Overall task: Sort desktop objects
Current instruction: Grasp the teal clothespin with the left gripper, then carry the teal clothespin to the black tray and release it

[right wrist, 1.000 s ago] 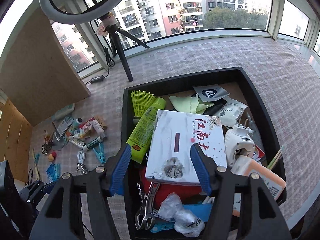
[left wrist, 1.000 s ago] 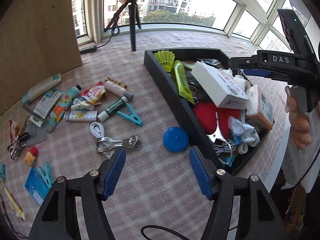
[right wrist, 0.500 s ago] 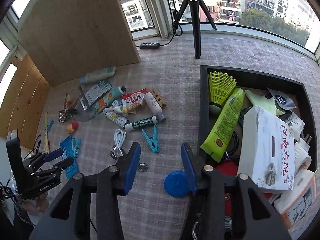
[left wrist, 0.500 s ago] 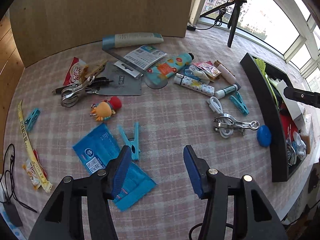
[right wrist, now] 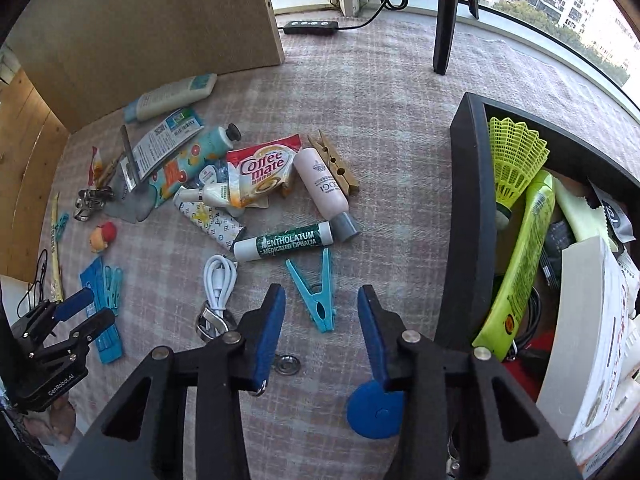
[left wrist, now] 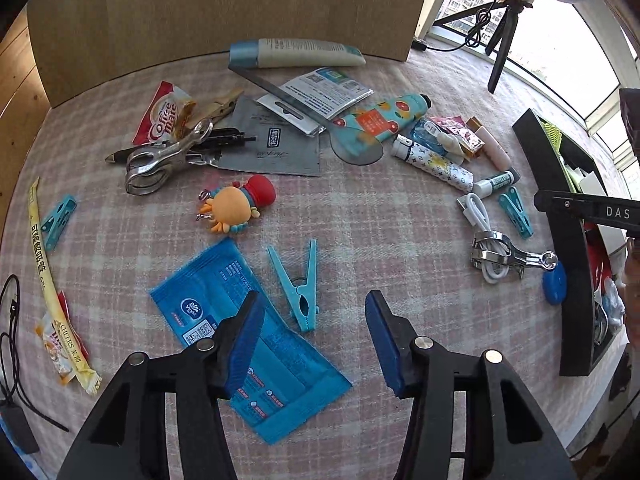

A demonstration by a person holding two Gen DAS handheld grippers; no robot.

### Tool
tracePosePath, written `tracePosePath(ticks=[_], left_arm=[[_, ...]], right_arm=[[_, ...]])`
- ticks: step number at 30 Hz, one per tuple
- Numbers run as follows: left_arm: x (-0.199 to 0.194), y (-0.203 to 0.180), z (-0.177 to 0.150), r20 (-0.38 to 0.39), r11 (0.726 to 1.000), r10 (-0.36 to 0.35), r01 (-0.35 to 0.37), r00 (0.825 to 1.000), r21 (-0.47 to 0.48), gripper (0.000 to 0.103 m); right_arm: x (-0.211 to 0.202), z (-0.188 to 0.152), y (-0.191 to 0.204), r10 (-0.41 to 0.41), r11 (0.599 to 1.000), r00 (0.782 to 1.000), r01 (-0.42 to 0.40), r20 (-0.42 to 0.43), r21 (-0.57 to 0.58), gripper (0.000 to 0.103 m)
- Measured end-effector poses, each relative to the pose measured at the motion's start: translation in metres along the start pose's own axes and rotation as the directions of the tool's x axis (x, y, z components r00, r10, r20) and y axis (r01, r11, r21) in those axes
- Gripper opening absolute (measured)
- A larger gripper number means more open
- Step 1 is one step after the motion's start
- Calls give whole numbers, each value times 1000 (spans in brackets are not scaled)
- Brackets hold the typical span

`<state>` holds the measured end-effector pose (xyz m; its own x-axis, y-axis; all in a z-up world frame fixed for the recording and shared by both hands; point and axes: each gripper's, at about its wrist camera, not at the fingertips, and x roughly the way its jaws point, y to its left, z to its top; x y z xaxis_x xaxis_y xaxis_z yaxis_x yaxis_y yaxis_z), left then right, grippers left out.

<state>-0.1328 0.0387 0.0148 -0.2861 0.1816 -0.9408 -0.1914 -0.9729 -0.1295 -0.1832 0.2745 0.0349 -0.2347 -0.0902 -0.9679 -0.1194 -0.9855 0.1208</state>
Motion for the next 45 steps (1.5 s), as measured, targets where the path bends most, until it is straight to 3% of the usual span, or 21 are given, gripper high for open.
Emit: tracePosePath(ticks=[9, 15, 19, 28, 37, 45], left_arm=[[13, 3, 7, -21, 1000, 8, -8, 1000, 17, 47], [24, -1, 12, -33, 1000, 23, -22, 999, 17, 39], [27, -5, 13, -35, 999, 32, -31, 999, 23, 20], [15, -16, 14, 0, 1000, 21, -21, 1000, 13, 20], [-24, -78, 28, 53, 988, -92, 84, 994, 133, 20], [-53, -163, 20, 33, 928, -241, 220, 970, 300, 20]], right_arm=[[29, 3, 7, -39, 999, 998, 38, -45, -24, 36], [34, 3, 13, -69, 997, 997, 68, -31, -32, 28], [34, 1, 19, -91, 995, 996, 90, -12, -50, 24], [10, -7, 3, -34, 999, 999, 34, 34, 16, 23], [-58, -24, -46, 19, 991, 990, -37, 143, 126, 23], [-100, -66, -113, -24, 967, 980, -28, 200, 253, 23]])
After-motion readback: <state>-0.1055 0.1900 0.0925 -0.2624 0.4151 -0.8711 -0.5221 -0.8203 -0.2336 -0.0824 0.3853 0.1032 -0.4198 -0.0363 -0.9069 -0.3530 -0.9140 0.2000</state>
